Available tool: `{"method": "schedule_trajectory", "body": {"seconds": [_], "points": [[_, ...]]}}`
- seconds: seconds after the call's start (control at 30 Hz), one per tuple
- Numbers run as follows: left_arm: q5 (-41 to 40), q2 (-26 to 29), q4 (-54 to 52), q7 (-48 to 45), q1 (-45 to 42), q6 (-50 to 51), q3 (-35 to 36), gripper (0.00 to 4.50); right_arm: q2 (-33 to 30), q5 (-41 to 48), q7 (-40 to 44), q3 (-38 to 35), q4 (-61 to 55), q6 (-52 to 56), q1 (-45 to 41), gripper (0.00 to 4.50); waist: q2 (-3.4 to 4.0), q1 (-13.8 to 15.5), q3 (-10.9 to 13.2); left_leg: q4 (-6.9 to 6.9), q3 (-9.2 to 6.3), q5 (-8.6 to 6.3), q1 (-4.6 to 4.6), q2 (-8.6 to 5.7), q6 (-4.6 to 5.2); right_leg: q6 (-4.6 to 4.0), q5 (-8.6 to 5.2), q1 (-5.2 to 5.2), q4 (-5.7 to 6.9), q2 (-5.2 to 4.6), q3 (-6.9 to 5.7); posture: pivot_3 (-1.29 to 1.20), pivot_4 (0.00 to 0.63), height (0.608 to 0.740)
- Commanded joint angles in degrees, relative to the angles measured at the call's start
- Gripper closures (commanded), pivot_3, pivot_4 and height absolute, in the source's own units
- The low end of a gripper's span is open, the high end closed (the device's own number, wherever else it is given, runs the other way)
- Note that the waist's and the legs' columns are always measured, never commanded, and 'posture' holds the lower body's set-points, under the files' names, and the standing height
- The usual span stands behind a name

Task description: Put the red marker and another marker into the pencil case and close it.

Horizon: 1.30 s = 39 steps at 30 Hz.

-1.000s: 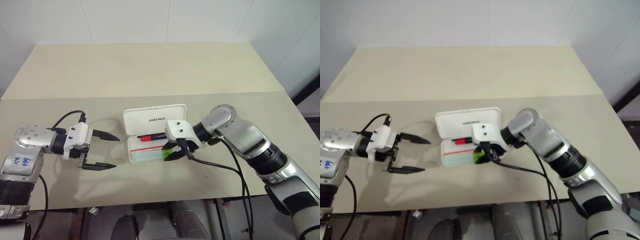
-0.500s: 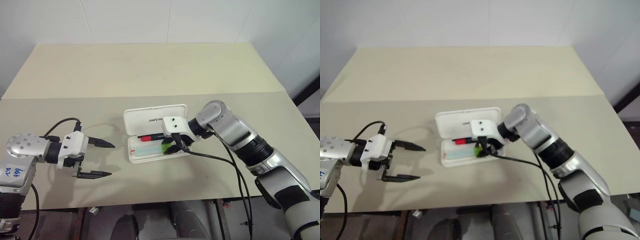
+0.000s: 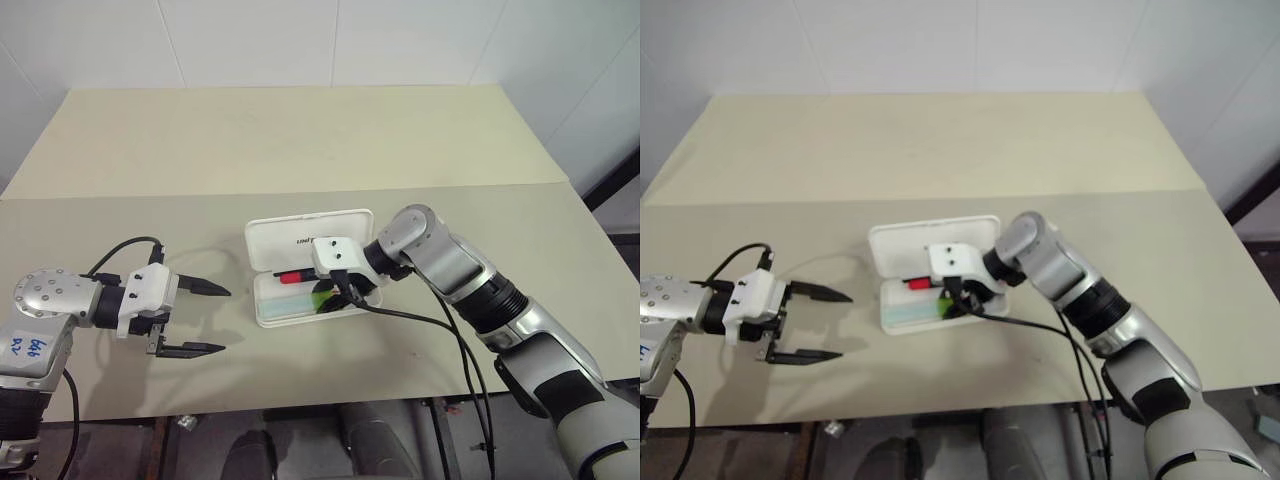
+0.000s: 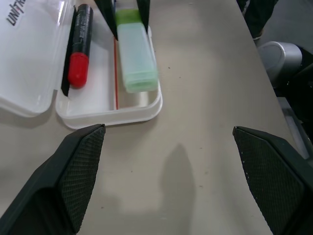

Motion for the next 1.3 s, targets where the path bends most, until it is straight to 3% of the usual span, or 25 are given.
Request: {"method": "schedule_trajectory", "body": {"seconds": [0.03, 0.27, 0.5, 0.73, 0.93, 1.1, 1.3], "points": [[-1.04, 0.76, -1.12, 0.48, -0.25, -0.01, 1.93, 0.0, -0.04, -0.36, 0.75, -0.32, -0.14, -0.39, -1.19, 2.48, 0.0, -0.01, 0.0, 0.0, 0.0, 0.0, 0.0, 0.0, 0.0, 0.0, 0.0, 0.0, 0.0, 0.0, 0.0, 0.0, 0.15, 0.74], [-1.01, 0.8, -0.95, 0.6, -0.82, -0.03, 1.74, 0.0, 0.45, -0.58, 0.45, -1.77, 1.3, -1.2, -2.45, 0.05, 0.0, -0.09, 0.0, 0.0, 0.0, 0.0, 0.01, 0.0, 0.0, -0.02, -0.01, 0.0, 0.02, 0.0, -0.01, 0.0, 0.15, 0.74], [-0.75, 0.37, -0.48, 0.28, -2.4, -0.06, 0.46, 0.0, 0.94, 3.16, 1.32, -5.43, -0.97, 1.89, -4.24, 0.01, 0.0, -0.04, 0.0, 0.0, -0.02, 0.0, 0.01, 0.01, 0.0, -0.02, -0.01, 0.0, 0.01, 0.0, -0.04, 0.0, 0.15, 0.74], [-1.03, -1.81, -1.72, -0.37, -5.05, 0.62, -2.93, 0.0, -9.75, 12.76, 2.6, -13.01, -18.4, 16.96, 3.26, 0.01, 0.0, 0.95, 0.0, -0.02, -0.24, -0.05, -0.15, 0.02, -0.02, -0.03, -0.02, 0.0, -0.13, -0.01, -0.2, 0.0, 0.15, 0.74], [-0.8, -4.6, -0.74, -1.04, -8.43, 0.36, -5.93, 0.0, -18.2, 17.98, -6.27, -24.58, -28.19, 30.58, 11.09, 0.01, 0.0, 1.62, 0.0, 0.01, -0.22, -0.07, -0.14, 0.0, -0.01, -0.05, -0.04, 0.0, -0.13, 0.01, -0.18, 0.0, 0.15, 0.74], [-0.22, -6.74, 0.87, -1.56, -10.86, -0.09, -8.29, 0.0, -23.33, 17.18, -17.42, -32.27, -32.09, 42.52, 16.13, 0.01, 0.0, 1.82, 0.0, 0.01, -0.18, -0.07, -0.08, 0.0, 0.0, -0.07, -0.04, 0.0, -0.12, 0.04, -0.12, 0.0, 0.15, 0.74], [1.19, -9.16, 6.15, -4.02, -15.18, -2.36, -10.88, 0.0, -30.27, 17.02, -25.24, -38.1, -31.8, 48.24, 26.53, 0.01, -0.01, 2.3, 0.0, -0.01, -0.18, -0.1, -0.15, -0.06, 0.04, -0.05, -0.05, 0.01, -0.24, 0.01, -0.09, 0.0, 0.15, 0.74]]}}
